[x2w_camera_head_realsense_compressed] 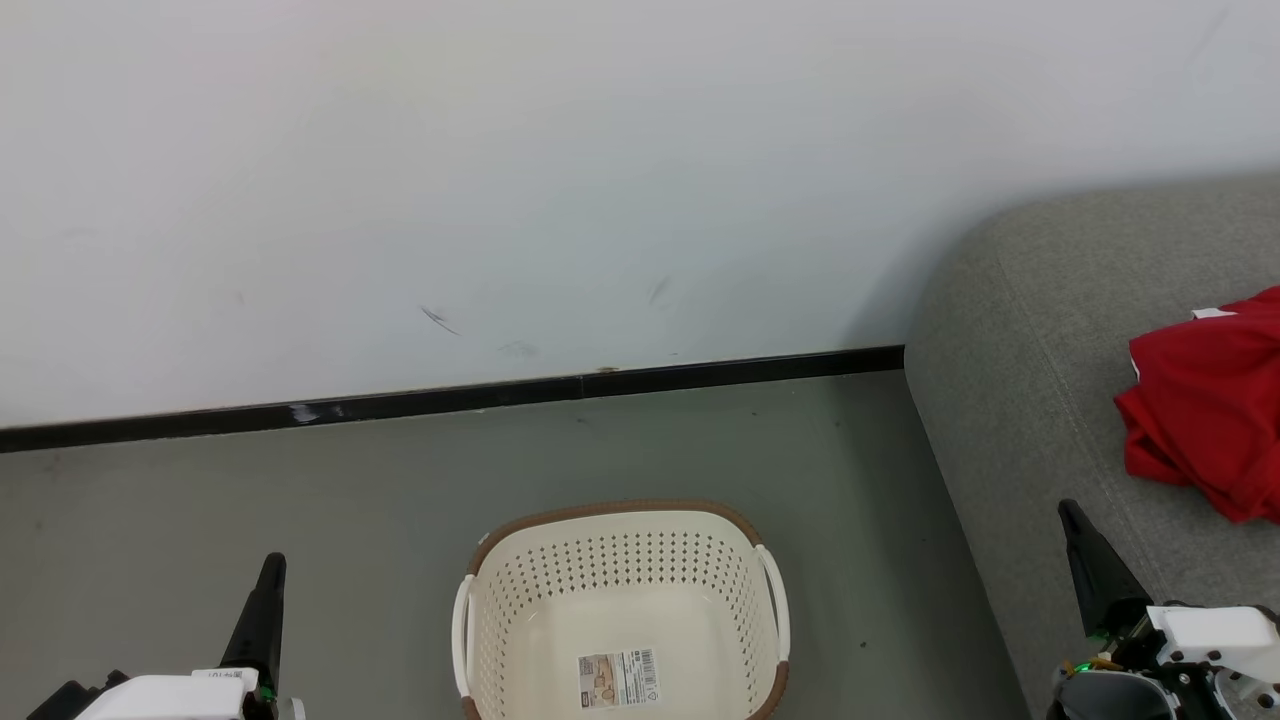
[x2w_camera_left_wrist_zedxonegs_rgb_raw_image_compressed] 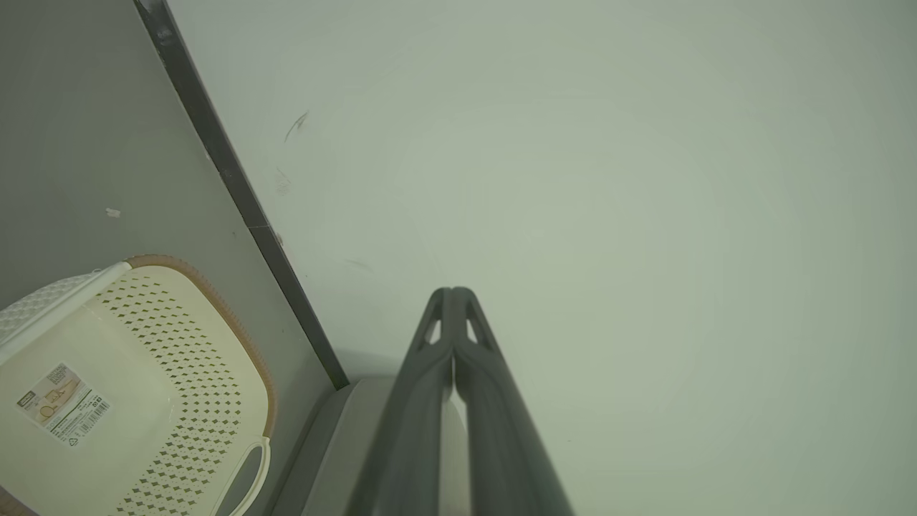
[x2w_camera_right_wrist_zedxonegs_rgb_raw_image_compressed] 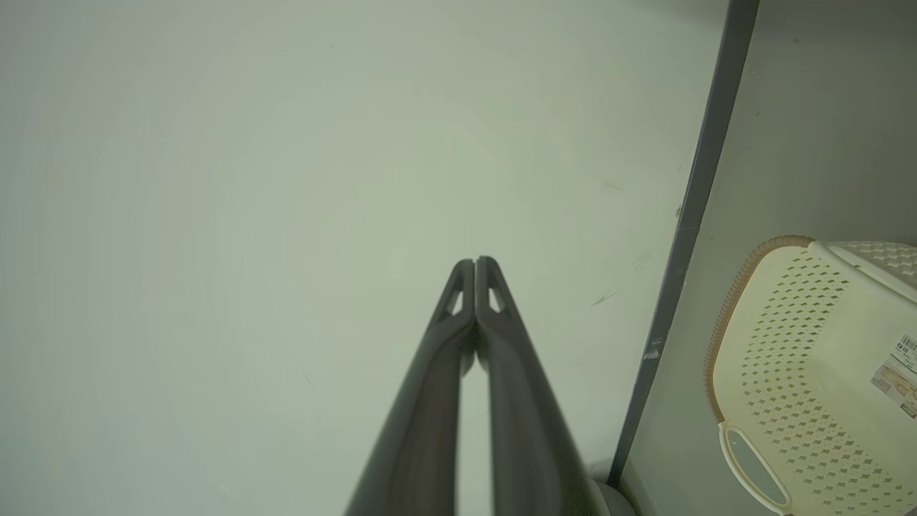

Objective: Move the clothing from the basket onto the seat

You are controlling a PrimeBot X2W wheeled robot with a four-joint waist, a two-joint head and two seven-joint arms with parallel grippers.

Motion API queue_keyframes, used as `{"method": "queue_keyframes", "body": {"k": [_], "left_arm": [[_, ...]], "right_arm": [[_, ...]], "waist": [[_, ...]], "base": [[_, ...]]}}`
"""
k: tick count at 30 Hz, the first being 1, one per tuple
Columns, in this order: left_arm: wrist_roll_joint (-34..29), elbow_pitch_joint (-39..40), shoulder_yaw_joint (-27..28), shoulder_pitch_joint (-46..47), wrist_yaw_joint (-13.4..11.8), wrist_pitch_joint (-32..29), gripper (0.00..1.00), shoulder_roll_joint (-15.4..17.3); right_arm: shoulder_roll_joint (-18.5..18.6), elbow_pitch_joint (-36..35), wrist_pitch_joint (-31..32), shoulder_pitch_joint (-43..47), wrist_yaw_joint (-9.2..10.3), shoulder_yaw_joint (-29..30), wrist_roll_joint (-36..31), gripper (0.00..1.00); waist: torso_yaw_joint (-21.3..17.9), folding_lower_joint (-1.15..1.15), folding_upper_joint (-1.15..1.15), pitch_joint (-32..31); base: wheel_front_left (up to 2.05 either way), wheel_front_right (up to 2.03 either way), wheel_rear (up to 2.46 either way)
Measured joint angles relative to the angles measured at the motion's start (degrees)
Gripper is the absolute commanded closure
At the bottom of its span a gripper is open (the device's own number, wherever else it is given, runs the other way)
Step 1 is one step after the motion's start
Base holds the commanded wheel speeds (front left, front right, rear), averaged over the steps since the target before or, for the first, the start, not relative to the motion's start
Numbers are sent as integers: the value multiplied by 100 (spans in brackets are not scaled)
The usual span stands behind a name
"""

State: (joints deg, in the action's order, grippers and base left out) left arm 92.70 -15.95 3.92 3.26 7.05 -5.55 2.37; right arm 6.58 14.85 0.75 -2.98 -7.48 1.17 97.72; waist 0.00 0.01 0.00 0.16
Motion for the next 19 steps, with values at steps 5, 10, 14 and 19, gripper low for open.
{"method": "queue_keyframes", "body": {"k": [5, 10, 14, 19], "left_arm": [[0, -1, 1, 1, 0, 0, 100, 0], [0, -3, 3, 13, 0, -1, 100, 0], [0, -3, 5, 14, 0, -1, 100, -1], [0, -3, 8, 15, 0, -1, 100, -1]], "right_arm": [[-2, 1, 3, -1, 0, 3, -1, 100], [-10, 2, 25, -1, 0, 7, -1, 100], [-13, 2, 26, -1, 0, 10, -1, 100], [-15, 3, 26, -1, 0, 13, -2, 100]], "waist": [[0, 0, 0, 0], [0, 0, 0, 0], [0, 0, 0, 0], [0, 0, 0, 0]], "base": [[0, 0, 0], [0, 0, 0], [0, 0, 0], [0, 0, 0]]}}
